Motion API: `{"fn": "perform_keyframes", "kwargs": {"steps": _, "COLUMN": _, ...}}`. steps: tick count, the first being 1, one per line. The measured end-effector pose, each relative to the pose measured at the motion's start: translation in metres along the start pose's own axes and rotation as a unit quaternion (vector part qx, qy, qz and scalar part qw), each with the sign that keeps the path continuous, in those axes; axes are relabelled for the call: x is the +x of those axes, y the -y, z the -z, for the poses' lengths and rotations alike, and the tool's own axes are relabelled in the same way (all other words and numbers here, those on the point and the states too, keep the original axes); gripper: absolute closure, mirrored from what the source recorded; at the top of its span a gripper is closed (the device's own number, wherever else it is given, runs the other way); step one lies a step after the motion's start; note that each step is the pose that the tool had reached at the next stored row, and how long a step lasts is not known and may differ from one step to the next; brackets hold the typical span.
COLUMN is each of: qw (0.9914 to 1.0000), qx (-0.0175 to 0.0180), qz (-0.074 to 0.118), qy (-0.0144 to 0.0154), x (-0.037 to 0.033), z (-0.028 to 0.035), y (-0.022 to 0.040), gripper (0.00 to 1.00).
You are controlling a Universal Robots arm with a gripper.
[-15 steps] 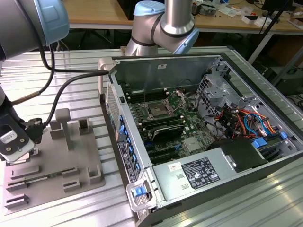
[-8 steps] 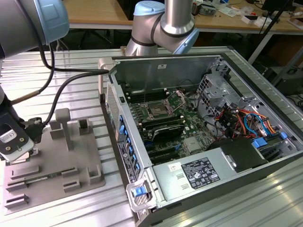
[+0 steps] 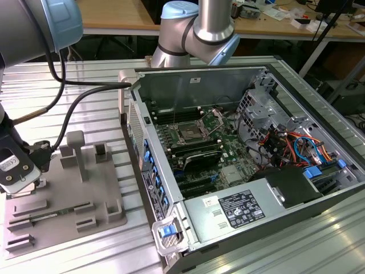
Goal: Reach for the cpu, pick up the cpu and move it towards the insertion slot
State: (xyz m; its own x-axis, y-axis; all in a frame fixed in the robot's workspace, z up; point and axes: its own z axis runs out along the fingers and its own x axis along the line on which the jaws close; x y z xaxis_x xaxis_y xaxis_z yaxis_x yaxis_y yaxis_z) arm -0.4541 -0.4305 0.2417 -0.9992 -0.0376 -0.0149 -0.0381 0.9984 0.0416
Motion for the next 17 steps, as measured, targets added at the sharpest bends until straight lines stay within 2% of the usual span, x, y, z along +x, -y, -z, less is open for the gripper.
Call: {"fn": "perform_keyframes", "kwargs": {"steps": 17, "qw": 1.00000, "qx": 0.0000, "qz": 0.000, "qy": 0.0000, "x": -0.0001, "z": 0.0076, "y": -0.0003, "gripper": 0.45}}
